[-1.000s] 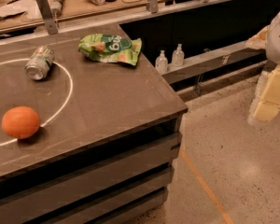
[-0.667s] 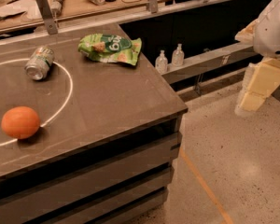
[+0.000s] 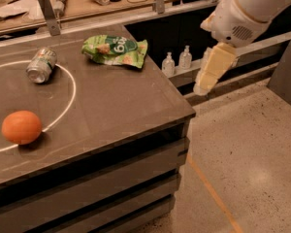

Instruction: Pick green rice chip bag

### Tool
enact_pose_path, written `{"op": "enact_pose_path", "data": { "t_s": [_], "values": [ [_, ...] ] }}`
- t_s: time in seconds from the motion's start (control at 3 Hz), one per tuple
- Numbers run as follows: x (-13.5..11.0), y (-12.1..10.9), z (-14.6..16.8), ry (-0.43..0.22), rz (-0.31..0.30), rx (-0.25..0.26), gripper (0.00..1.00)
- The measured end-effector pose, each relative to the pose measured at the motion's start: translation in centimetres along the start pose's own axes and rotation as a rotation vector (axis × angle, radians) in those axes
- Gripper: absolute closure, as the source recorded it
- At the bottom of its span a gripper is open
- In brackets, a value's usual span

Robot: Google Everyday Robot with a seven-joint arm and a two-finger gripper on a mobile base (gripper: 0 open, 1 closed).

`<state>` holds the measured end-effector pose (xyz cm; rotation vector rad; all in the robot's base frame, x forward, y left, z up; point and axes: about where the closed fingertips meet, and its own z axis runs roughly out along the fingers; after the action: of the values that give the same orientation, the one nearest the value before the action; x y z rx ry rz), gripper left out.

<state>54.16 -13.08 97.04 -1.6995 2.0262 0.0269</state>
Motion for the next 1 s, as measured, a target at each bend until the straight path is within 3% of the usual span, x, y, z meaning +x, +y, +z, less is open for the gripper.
{"op": "enact_pose_path", "data": {
  "t_s": [0.33,0.67,1.0],
  "values": [
    [-5.7,-3.4,5.8,-0.08,-0.002,0.008,0.0],
    [-9.3,-5.5,10.0,-0.134,0.004,0.001,0.0],
    [-9.3,-5.5,10.0,-0.134,0.004,0.001,0.0]
  ]
}}
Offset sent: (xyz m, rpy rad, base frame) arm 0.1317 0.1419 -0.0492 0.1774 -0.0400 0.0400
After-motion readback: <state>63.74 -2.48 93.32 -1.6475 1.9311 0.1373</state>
